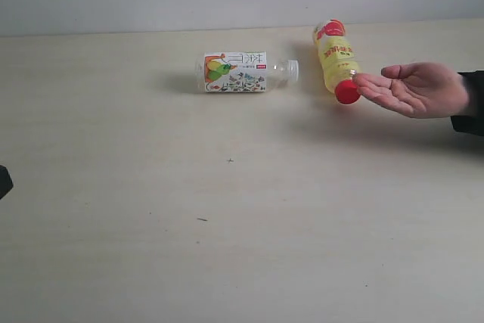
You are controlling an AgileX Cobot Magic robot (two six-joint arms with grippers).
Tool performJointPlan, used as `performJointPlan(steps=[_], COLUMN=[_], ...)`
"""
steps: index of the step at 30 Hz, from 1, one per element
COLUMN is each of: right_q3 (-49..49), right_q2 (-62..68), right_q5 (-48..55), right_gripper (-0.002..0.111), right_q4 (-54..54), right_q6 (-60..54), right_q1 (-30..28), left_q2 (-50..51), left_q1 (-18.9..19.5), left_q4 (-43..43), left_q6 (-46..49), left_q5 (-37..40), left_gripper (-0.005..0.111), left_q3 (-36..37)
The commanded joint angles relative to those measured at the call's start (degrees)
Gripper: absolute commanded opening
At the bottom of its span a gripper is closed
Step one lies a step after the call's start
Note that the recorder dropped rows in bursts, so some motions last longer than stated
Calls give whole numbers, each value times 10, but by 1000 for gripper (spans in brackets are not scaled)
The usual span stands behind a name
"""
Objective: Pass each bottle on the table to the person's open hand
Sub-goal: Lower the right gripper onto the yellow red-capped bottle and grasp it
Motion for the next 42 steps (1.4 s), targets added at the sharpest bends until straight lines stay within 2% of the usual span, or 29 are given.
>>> performJointPlan(steps=[1,5,9,11,17,35,38,42], right_q3=[-52,-85,-109,-123,-169,-175,-175,-175], right_q2=[73,137,184,204,254,324,324,324], right_q5=[-5,-5,-5,-5,-5,-36,-37,-36], right_gripper=[12,37,77,86,86,86,79,57], right_q4=[2,1,-3,-17,-86,-99,-99,-100], right_q6=[-3,-14,-36,-40,-21,29,32,50], right_q1=[-2,-2,7,15,48,48,48,48], left_q2=[-3,-3,-3,-3,-3,-3,-3,-3], left_q1=[0,0,0,0,0,0,0,0], left_q4=[-4,-4,-4,-4,-4,-4,-4,-4], left_q6=[-1,-1,-1,-1,-1,-1,-1,-1], left_q5=[-4,-4,-4,-4,-4,-4,-4,-4], left_gripper=[0,0,0,0,0,0,0,0], left_q3=[3,3,3,3,3,3,3,3])
